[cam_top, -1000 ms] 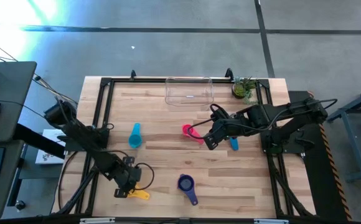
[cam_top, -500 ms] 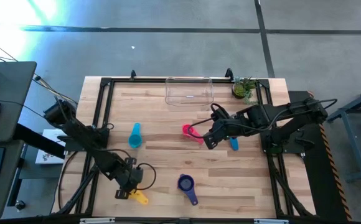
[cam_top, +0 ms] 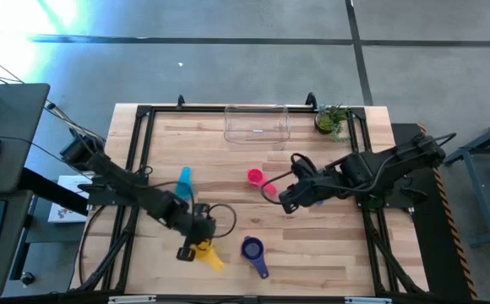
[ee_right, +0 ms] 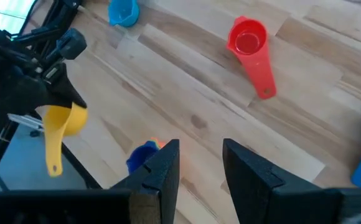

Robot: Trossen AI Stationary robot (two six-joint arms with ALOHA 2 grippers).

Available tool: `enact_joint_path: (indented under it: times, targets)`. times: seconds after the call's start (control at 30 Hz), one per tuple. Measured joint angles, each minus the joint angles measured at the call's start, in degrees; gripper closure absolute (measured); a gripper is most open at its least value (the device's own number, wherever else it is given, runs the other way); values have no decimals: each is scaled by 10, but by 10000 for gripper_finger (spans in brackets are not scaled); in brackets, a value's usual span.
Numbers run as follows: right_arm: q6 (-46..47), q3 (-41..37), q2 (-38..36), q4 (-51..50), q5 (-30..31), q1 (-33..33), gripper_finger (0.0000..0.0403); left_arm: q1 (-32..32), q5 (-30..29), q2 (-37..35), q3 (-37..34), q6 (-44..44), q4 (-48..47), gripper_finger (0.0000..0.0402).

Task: Nest measuring cups in basket
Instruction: Stack the yellow measuring cup on the dark blue measuring cup

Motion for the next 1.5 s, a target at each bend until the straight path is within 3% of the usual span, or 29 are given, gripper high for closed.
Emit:
enact_joint_path:
  times: [0.4, 0.8, 1.5]
  targets:
    - [46, 0, 0, 0, 64, 7, 288, 91, -7, 8, 104, 141, 6, 396]
    - [61, 0, 0, -4, 72, -19, 288, 111, -13, 101, 236, 253, -32, 396]
    - [61, 0, 10, -6, 75, -30, 288, 99, 19, 214, 257, 340, 22, 396]
